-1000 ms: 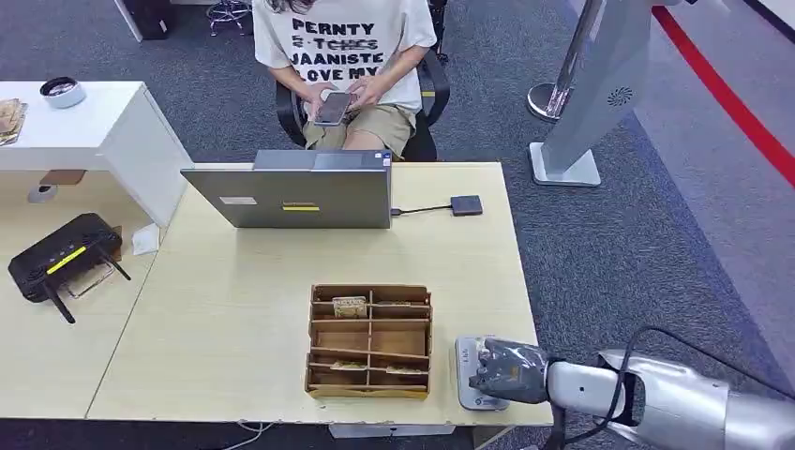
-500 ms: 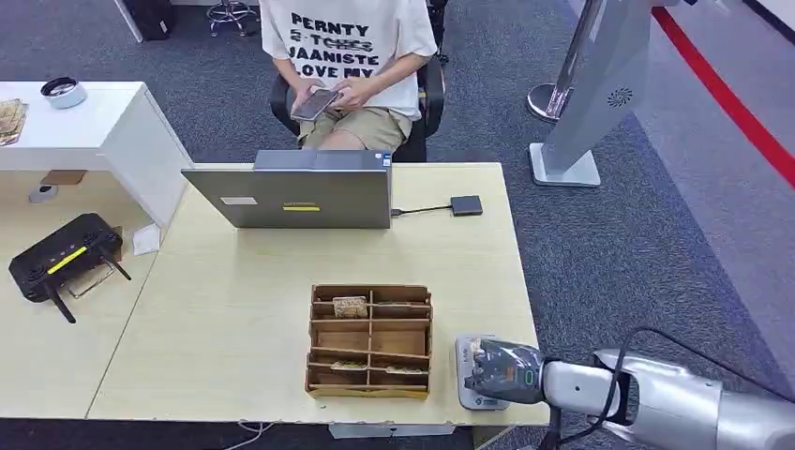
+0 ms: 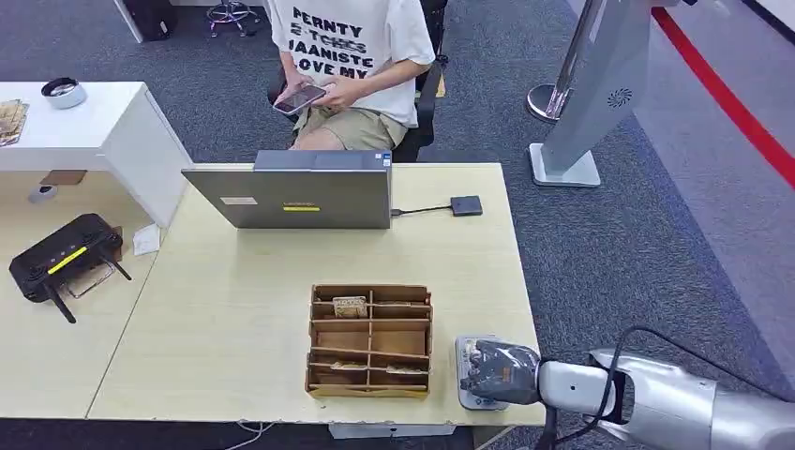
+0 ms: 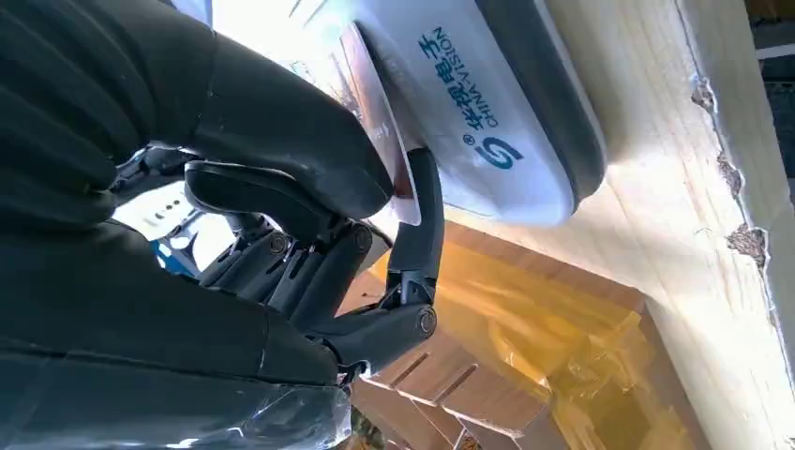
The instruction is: Pass the card to the sensor for recognition and then transmit it.
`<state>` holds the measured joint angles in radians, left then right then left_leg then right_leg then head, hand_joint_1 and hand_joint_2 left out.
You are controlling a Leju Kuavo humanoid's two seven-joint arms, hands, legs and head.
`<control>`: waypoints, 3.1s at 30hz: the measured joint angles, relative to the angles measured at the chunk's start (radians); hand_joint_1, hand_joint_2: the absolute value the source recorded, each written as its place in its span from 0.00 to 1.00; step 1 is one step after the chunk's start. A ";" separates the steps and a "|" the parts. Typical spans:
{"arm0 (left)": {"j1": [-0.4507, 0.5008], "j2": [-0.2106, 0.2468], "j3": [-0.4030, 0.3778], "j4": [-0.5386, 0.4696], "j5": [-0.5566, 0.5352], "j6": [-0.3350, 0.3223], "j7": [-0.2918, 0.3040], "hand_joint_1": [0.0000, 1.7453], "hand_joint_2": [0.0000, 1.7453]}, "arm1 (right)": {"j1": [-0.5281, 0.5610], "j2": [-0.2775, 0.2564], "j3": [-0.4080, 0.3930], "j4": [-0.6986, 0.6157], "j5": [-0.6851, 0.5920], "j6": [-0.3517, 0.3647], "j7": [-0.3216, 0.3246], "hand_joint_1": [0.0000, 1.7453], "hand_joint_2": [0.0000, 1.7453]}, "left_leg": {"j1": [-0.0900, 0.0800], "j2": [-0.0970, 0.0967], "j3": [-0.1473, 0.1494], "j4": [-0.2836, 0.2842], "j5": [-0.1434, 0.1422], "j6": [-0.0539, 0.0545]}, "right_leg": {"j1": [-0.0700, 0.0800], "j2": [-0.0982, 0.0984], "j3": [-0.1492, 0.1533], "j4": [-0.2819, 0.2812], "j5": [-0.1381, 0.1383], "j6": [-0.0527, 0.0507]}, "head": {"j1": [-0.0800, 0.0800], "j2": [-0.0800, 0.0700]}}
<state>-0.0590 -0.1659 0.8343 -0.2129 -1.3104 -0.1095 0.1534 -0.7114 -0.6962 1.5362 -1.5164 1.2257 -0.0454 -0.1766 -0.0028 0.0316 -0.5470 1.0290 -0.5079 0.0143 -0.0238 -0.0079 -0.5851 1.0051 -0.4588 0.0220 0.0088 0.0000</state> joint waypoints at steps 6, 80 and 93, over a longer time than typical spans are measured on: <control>0.000 0.000 0.003 0.000 0.000 0.000 0.000 0.00 0.00 | 0.000 0.003 0.000 0.001 0.000 0.002 0.000 1.00 1.00 | 0.000 0.000 0.000 0.000 0.000 0.000 | 0.000 0.000 0.000 0.000 0.000 0.000 | 0.000 0.000; 0.001 -0.001 0.015 0.000 -0.025 0.020 -0.008 0.00 0.00 | 0.031 0.058 -0.398 -0.043 0.262 -0.255 0.313 1.00 1.00 | 0.000 -0.001 -0.001 0.000 0.000 0.000 | 0.000 -0.001 0.000 0.000 0.000 0.000 | 0.000 0.000; 0.000 -0.001 0.014 0.000 -0.059 0.020 -0.015 0.00 0.00 | 0.126 0.219 -0.645 -0.014 0.125 -0.287 0.303 1.00 1.00 | 0.001 0.000 -0.001 0.000 0.000 0.000 | 0.000 0.000 -0.001 0.000 0.000 0.000 | 0.000 0.000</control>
<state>-0.0591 -0.1671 0.8488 -0.2125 -1.3695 -0.0896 0.1385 -0.5854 -0.4775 0.8911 -1.5308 1.3512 -0.3323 0.1263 -0.0022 0.0312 -0.5481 1.0289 -0.5076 0.0143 -0.0234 -0.0082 -0.5856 1.0052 -0.4588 0.0220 0.0088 0.0000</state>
